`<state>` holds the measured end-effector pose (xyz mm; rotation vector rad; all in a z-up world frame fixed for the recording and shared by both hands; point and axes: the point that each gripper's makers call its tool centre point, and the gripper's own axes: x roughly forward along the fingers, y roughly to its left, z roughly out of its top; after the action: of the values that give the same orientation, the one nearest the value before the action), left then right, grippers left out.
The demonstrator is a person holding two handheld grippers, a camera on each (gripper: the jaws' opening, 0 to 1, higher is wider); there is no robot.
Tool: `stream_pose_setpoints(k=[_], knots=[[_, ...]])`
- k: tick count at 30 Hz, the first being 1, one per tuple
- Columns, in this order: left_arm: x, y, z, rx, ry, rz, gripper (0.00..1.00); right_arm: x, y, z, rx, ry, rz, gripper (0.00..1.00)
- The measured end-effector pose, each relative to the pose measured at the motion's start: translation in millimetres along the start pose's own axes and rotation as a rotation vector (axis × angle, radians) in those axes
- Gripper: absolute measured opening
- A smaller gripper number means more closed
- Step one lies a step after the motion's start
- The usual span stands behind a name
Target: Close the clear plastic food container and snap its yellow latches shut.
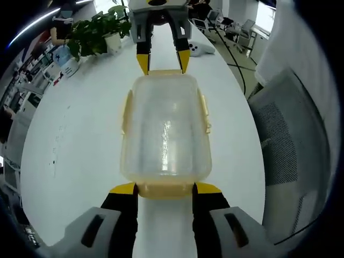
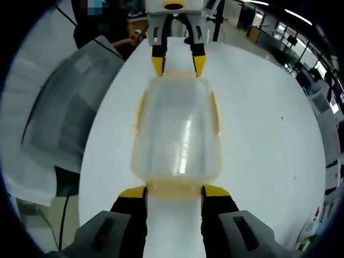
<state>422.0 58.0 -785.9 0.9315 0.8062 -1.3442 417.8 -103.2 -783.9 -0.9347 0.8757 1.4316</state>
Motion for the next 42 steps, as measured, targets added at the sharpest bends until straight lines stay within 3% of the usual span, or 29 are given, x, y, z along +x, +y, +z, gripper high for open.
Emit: stream_pose_setpoints(k=[42], knots=[[15.7, 3.3, -3.6, -0.013, -0.016, -0.031, 0.39, 15.4, -2.6, -11.7, 0.037, 0.010, 0.042, 0.38]])
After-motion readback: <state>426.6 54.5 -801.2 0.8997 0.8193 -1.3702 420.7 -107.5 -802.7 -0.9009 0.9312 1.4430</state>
